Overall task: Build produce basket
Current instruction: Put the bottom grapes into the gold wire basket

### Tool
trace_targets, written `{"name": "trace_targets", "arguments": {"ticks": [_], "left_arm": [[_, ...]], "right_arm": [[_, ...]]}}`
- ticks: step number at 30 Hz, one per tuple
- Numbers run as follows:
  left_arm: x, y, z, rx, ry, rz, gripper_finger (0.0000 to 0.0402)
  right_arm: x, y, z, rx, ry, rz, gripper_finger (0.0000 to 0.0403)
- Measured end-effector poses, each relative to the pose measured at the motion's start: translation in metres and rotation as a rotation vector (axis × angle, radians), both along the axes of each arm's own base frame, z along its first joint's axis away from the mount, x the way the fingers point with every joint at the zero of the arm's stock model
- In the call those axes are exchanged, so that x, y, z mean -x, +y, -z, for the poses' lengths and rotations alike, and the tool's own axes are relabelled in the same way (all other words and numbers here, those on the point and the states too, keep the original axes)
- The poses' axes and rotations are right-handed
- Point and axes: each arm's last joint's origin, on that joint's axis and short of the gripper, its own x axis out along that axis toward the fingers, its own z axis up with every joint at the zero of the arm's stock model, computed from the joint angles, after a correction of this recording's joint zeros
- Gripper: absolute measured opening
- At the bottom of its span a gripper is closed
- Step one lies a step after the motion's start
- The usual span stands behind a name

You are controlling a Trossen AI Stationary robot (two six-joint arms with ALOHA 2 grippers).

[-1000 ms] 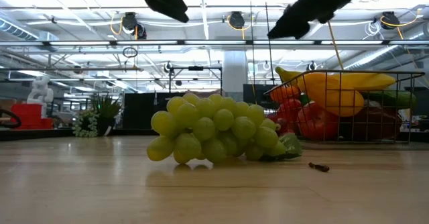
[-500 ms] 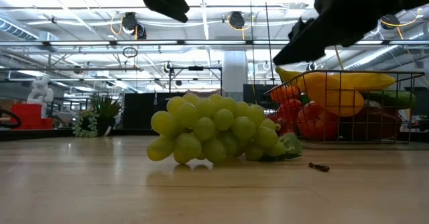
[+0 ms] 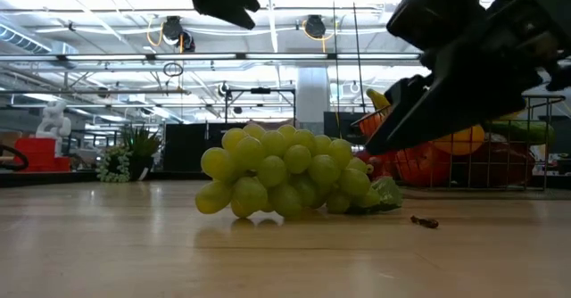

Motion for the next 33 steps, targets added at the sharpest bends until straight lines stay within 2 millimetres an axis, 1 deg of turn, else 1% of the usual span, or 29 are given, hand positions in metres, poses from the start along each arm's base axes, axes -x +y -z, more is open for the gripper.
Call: {"name": "trace_targets", "arguments": {"ticks": [5,8,18,33], "left_arm": [[-0.002,0.0,-0.004,0.002,-0.045,0.003,0.0324],[-0.003,0.0,-0.004,-0.009,-0.045,0.013,0.0324],[-0.004,-0.001,-0.005,-0.011,-0.055,0.017,0.0324],[-0.004,-0.002,-0.005,-0.008,-0.059,0.02,0.0324]], "right_arm": [[-0.001,0.001,0.008,0.036,-0.002,0.035,0.0204],[-0.002,0.001,0.011,0.05,0.0,0.049,0.0196],[-0.006,0.003,0.019,0.042,-0.018,0.049,0.0146],[-0.006,0.003,0.019,0.045,-0.021,0.045,0.0078]]}}
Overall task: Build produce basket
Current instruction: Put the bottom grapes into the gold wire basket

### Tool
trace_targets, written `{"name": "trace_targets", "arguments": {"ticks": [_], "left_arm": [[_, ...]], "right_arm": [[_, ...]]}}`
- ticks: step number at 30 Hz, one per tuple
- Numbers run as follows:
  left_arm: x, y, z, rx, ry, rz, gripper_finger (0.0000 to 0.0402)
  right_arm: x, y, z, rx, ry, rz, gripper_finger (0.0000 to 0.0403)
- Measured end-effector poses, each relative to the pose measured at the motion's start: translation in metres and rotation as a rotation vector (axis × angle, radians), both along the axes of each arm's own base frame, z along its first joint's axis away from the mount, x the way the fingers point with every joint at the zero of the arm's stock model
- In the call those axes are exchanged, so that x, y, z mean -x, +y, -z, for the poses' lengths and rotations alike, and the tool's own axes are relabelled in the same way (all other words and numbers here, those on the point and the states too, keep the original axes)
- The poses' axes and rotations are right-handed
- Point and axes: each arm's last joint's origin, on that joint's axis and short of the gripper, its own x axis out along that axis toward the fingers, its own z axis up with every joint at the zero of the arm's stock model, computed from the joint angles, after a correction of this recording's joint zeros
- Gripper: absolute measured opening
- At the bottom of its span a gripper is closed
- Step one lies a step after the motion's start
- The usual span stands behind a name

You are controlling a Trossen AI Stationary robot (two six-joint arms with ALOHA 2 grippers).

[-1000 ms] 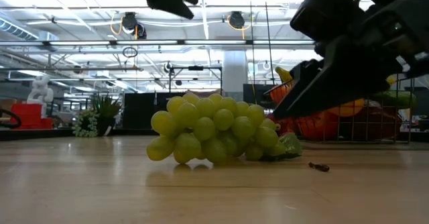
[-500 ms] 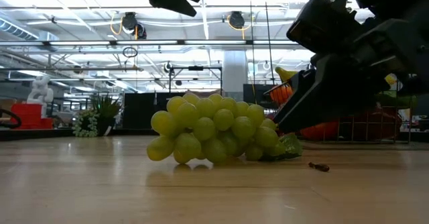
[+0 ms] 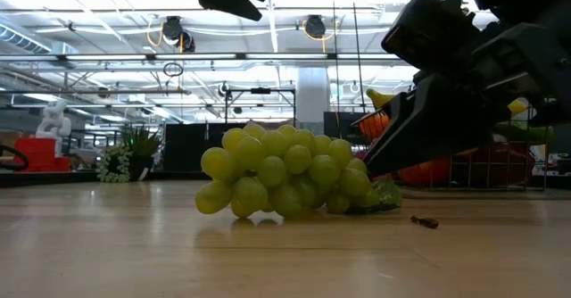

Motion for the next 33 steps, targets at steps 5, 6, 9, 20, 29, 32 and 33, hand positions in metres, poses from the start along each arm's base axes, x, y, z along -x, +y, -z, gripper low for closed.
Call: {"name": "trace_targets", "arguments": {"ticks": [5,6,9,20,29,32,33], "left_arm": [[0.0,0.0,0.0,0.0,0.0,0.0,0.0324],[0.0,0.0,0.0,0.0,-0.001,0.0,0.0324],[0.0,0.0,0.0,0.0,0.0,0.0,0.0324],[0.0,0.0,0.0,0.0,0.0,0.001,0.0324],[0.0,-0.001,0.0,-0.001,0.0,0.004,0.0324],[0.0,-0.002,0.0,-0.004,-0.002,0.011,0.0324],[0.0,-0.002,0.0,-0.004,-0.002,0.011,0.0324]], "right_arm": [[0.0,0.0,0.0,0.009,-0.001,-0.007,0.0063],[0.0,0.0,0.0,0.013,-0.002,-0.01,0.0062],[0.0,0.0,0.0,0.02,-0.002,-0.016,0.0063],[-0.001,0.0,0.001,0.019,-0.017,-0.014,0.0097],[-0.007,0.002,0.012,0.035,-0.054,-0.007,0.0077],[-0.007,0.002,0.012,0.036,-0.053,-0.006,0.0056],[-0.007,0.002,0.012,0.035,-0.054,-0.006,0.0046]]}}
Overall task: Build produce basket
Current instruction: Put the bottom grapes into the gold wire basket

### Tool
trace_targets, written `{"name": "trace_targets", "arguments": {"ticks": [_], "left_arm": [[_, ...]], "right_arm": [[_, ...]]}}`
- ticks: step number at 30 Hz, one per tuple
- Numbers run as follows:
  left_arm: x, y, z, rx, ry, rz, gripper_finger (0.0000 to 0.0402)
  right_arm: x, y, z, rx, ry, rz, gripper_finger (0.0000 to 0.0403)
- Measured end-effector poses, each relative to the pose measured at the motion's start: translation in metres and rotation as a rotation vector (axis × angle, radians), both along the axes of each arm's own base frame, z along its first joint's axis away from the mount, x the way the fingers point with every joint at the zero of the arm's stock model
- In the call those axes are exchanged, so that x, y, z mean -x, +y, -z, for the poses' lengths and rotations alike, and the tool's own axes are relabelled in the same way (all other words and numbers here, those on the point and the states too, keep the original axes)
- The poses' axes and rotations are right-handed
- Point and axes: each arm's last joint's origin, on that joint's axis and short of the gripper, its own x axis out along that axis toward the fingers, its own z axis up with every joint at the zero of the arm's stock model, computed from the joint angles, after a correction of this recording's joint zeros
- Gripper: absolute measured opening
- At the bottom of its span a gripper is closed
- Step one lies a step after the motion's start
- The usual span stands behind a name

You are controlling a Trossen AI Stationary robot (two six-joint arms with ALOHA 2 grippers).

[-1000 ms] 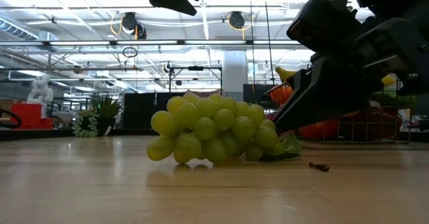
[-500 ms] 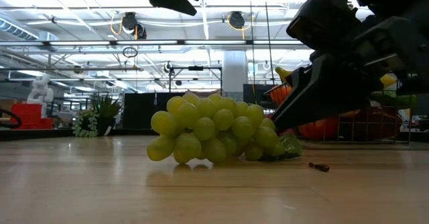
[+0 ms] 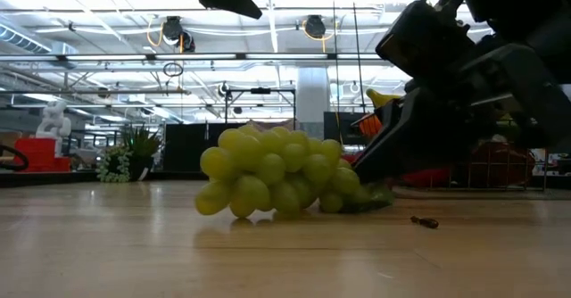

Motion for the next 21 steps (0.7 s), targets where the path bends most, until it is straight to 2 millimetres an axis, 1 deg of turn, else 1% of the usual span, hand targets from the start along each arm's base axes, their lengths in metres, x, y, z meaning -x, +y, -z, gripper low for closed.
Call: {"name": "trace_targets", "arguments": {"ticks": [4,8,10,14,21], "left_arm": [[0.0,0.0,0.0,0.0,0.001,0.0,0.0324],[0.0,0.0,0.0,0.0,0.001,0.0,0.0324],[0.0,0.0,0.0,0.0,0.002,0.0,0.0324],[0.0,0.0,0.0,0.0,0.002,0.0,0.0324],[0.0,0.0,0.0,-0.001,0.001,0.001,0.0324]], "right_arm": [[0.0,0.0,0.0,0.0,0.0,-0.001,0.001],[0.0,0.0,-0.001,0.001,-0.001,-0.001,0.0008],[0.0,0.0,-0.005,-0.003,-0.01,-0.002,0.0007],[0.002,-0.001,-0.022,-0.001,-0.055,-0.014,0.0003],[0.011,-0.007,-0.057,0.076,-0.105,-0.003,0.0002]]}}
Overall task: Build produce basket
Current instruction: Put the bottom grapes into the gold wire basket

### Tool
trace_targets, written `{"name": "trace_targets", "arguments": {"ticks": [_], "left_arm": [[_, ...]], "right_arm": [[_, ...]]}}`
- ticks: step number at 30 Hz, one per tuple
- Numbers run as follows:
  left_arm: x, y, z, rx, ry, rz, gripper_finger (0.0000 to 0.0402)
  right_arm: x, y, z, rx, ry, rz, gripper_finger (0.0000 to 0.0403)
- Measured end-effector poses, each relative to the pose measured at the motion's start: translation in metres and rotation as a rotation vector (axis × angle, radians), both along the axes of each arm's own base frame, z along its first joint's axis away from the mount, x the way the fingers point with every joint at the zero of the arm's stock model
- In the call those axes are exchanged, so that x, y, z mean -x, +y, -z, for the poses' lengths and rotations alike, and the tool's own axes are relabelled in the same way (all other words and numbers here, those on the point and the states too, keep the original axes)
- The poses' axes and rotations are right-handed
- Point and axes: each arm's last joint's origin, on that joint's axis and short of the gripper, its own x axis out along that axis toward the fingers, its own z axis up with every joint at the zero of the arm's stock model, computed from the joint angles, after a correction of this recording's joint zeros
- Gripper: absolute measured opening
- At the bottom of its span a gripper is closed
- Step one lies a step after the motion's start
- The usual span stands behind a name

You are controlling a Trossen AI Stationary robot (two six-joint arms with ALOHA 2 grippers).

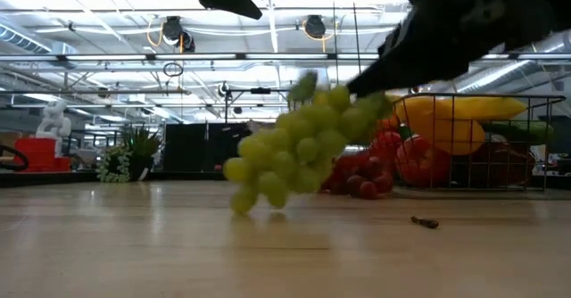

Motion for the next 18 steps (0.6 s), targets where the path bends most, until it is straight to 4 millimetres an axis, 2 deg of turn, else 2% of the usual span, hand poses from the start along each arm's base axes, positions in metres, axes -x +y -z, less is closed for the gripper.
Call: {"name": "trace_targets", "arguments": {"ticks": [18], "left_arm": [[-0.001,-0.002,-0.001,0.013,-0.021,0.001,0.0324]], "right_arm": [[0.037,-0.02,-0.092,0.083,-0.251,-0.032,0.0]]}}
